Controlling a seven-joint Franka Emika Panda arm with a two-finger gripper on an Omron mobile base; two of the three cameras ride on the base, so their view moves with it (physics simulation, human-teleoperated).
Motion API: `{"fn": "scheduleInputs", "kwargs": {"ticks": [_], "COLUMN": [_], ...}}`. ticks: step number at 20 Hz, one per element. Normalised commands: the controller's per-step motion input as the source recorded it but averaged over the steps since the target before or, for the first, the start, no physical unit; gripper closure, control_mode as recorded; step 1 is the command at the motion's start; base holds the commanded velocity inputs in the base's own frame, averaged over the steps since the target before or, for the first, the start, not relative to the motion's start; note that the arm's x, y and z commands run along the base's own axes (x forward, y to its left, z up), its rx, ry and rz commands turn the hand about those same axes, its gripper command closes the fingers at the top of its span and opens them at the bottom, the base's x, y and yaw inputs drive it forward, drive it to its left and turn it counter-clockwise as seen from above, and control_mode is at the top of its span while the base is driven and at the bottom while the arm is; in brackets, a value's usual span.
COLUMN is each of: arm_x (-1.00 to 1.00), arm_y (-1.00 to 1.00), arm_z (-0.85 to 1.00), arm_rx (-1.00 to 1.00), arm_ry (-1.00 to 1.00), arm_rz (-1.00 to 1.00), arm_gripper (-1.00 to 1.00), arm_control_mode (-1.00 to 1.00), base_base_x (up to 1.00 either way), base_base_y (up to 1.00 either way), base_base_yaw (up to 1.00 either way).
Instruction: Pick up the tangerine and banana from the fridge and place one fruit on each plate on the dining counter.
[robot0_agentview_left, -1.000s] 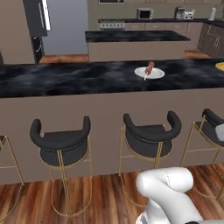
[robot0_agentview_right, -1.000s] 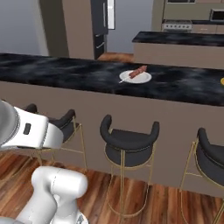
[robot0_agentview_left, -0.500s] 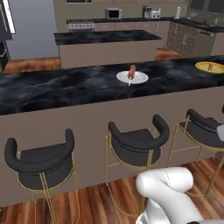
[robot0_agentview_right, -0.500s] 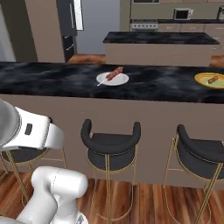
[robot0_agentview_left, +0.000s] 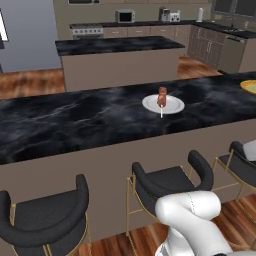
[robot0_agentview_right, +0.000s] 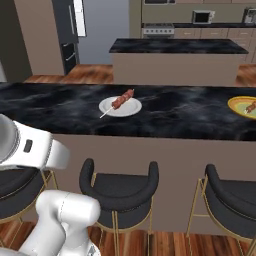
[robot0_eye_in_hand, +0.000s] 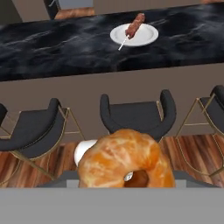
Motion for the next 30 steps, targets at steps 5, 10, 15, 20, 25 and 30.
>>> {"fn": "scheduleInputs", "kwargs": {"ticks": [5, 10, 15, 20, 25, 30], "arm_x": [0.00, 1.00, 1.00, 1.00, 0.99, 0.92], "arm_y": [0.00, -0.03, 0.00, 0.00, 0.00, 0.00], "arm_z": [0.00, 0.39, 0.25, 0.03, -0.13, -0.28], "arm_rx": [0.00, 0.00, 0.00, 0.00, 0.00, 0.00], "arm_ry": [0.00, 0.16, 0.17, 0.17, 0.19, 0.17], "arm_rz": [0.00, 0.00, 0.00, -0.07, -0.10, -0.05], "arm_gripper": [1.00, 1.00, 1.00, 1.00, 1.00, 1.00], "arm_control_mode": [1.00, -1.00, -1.00, -1.00, -1.00, -1.00], "base_base_x": [1.00, 0.00, 0.00, 0.00, 0.00, 0.00], "base_base_y": [0.00, 0.00, 0.00, 0.00, 0.00, 0.00], "base_base_yaw": [0.00, 0.00, 0.00, 0.00, 0.00, 0.00]}}
